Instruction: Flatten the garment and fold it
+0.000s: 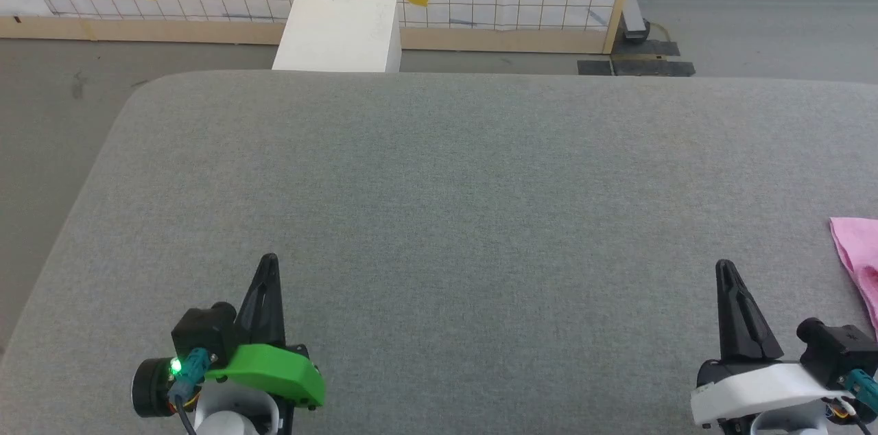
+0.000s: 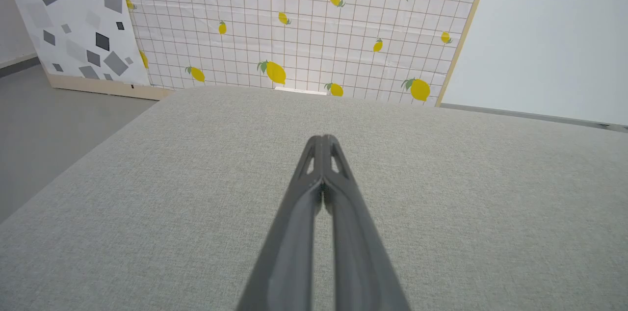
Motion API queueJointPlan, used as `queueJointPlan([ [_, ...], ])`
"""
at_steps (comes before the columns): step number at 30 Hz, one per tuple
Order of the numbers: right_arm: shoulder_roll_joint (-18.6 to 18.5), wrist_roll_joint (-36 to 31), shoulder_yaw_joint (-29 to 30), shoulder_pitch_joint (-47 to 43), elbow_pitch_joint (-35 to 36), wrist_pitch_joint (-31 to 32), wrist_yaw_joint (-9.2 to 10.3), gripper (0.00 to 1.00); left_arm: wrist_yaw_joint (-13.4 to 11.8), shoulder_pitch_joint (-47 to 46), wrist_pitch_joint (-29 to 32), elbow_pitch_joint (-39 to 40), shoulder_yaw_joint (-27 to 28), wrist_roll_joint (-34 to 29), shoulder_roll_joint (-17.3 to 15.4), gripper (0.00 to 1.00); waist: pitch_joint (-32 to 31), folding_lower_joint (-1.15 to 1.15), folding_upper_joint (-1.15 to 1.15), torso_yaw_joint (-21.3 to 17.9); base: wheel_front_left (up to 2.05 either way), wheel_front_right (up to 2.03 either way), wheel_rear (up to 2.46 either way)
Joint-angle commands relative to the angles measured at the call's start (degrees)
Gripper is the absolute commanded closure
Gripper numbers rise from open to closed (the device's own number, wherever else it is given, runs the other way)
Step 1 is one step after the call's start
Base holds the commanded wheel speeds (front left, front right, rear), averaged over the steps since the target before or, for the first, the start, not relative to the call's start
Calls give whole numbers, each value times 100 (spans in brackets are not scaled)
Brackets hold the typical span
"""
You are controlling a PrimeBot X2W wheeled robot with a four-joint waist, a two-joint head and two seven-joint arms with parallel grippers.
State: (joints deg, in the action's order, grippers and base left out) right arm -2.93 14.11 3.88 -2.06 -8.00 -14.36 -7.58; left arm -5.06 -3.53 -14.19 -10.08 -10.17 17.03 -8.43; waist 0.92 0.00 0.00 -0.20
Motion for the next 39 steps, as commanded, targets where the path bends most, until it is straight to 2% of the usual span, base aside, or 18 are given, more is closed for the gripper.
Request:
queueJointPlan([
  [1,0,-43,-12,7,26,26,0,100,18,13,34,30,27,-54,19,100,-1,0,0,1,0,0,0],
  [39,2,-467,-129,69,266,463,3,100,169,118,464,333,334,-566,185,100,-29,0,0,7,0,0,0],
])
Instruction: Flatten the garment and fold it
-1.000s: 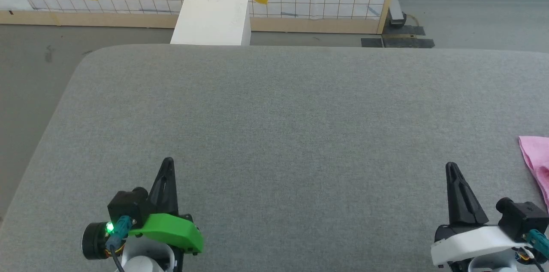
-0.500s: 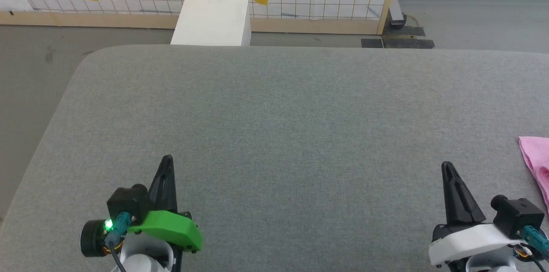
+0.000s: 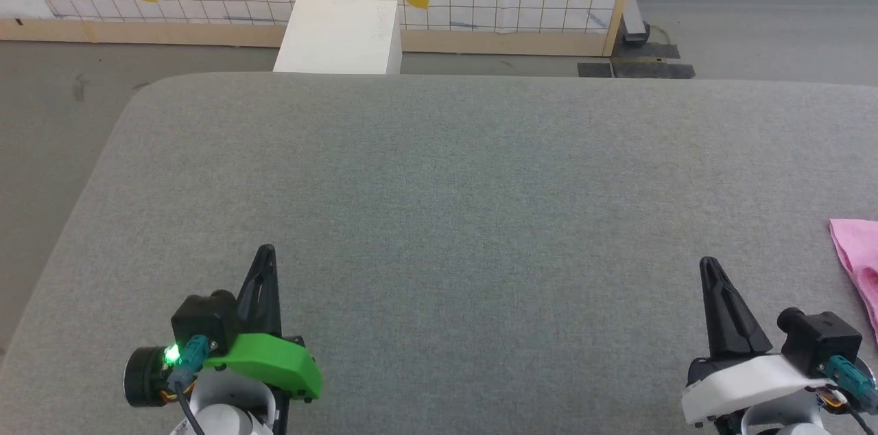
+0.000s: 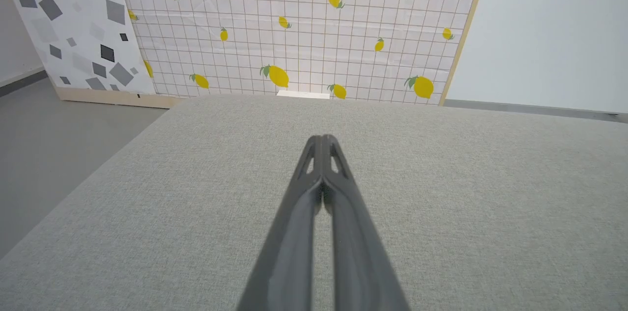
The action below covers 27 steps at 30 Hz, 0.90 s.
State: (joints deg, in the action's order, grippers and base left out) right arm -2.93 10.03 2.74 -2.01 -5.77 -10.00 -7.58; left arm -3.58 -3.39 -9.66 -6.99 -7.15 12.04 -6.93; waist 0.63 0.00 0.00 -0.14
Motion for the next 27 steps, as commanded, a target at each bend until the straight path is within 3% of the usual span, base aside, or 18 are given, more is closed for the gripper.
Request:
queueJointPlan([
  [1,2,-71,-18,65,50,40,3,100,26,107,24,33,41,-81,40,100,-1,0,0,0,0,0,0],
  [27,3,-361,-98,108,214,339,5,100,129,179,317,241,251,-430,153,100,-20,0,0,5,0,0,0],
])
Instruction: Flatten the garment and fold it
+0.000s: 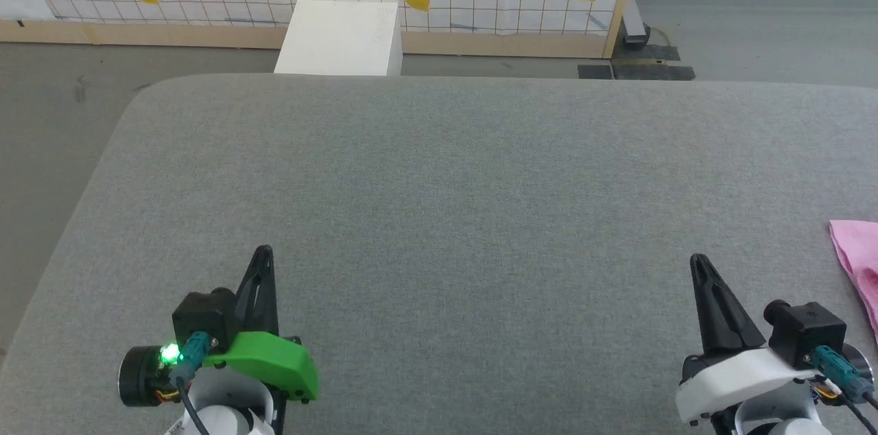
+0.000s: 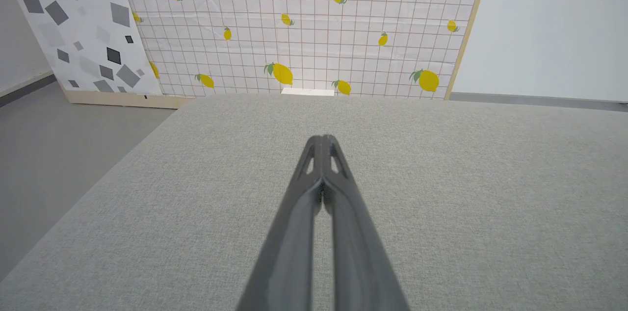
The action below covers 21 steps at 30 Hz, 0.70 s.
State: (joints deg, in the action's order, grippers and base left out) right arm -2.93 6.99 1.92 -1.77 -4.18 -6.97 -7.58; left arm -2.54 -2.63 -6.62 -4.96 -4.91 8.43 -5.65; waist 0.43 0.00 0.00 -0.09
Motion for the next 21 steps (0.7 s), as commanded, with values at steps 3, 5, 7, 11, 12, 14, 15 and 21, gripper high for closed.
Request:
queueJointPlan([
  [3,3,-92,-25,88,74,71,5,100,38,112,48,62,52,-112,40,100,-3,0,0,1,0,0,0],
  [5,3,-115,-31,92,87,94,5,100,46,118,70,78,68,-139,48,100,-4,0,0,1,0,0,0],
  [7,3,-137,-37,95,100,117,5,100,54,123,93,94,84,-165,57,100,-6,0,0,1,0,0,0],
  [11,3,-181,-49,101,125,163,6,100,70,134,138,126,116,-219,74,100,-9,0,0,2,0,0,0],
  [12,3,-191,-52,103,131,173,6,100,73,137,148,133,123,-231,78,100,-9,0,0,2,0,0,0],
  [14,3,-214,-58,106,143,196,6,100,81,142,171,149,139,-258,87,100,-11,0,0,2,0,0,0],
  [15,3,-226,-62,108,150,209,6,100,86,145,183,158,148,-273,92,100,-12,0,0,3,0,0,0],
  [21,4,-293,-80,118,188,278,6,100,110,162,251,206,197,-354,118,100,-16,0,0,4,0,0,0],
])
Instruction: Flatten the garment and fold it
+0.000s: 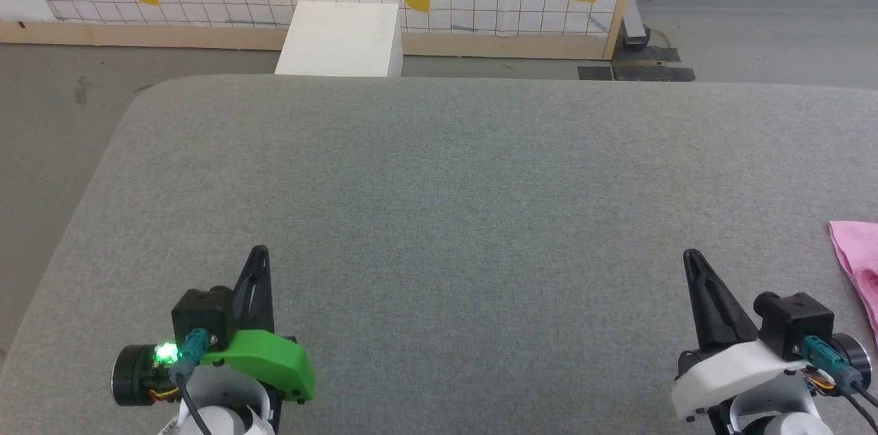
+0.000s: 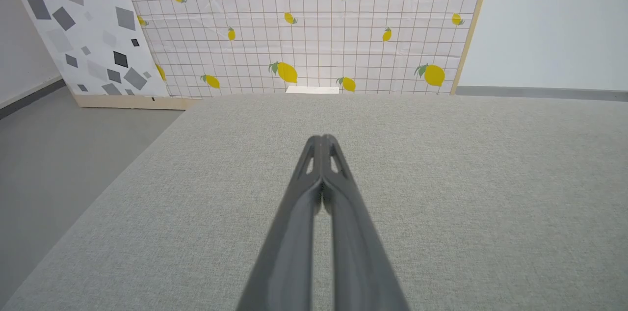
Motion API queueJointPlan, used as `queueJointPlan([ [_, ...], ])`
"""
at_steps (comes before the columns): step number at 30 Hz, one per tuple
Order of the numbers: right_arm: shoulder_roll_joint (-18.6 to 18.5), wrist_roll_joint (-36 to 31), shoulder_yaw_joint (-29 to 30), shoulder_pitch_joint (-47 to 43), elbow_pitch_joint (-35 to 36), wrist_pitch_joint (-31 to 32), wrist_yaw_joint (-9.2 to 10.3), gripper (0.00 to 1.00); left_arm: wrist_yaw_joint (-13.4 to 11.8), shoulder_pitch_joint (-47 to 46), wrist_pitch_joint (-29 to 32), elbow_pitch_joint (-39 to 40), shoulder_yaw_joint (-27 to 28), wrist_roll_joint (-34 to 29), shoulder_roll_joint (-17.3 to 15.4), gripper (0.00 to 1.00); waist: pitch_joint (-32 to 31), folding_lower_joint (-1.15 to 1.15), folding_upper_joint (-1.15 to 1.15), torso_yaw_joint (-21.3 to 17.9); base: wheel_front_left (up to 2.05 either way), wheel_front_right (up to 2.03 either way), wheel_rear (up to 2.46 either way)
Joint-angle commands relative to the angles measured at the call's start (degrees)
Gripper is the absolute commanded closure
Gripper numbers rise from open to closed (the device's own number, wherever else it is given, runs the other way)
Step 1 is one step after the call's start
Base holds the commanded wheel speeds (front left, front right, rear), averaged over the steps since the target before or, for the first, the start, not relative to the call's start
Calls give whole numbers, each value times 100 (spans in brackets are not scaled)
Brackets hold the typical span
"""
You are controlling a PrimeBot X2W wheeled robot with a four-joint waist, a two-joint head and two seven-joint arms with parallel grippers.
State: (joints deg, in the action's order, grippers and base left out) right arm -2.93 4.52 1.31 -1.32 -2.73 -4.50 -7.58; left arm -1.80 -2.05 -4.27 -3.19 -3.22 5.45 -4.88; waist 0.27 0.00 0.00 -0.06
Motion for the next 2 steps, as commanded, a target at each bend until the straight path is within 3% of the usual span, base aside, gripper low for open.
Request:
queueJointPlan([
  [1,4,-58,-23,74,50,44,6,100,39,107,29,38,38,-71,46,100,-1,0,0,0,0,0,0],
  [2,4,-68,-26,76,56,54,6,100,43,109,39,45,45,-83,50,100,-2,0,0,0,0,0,0],
])
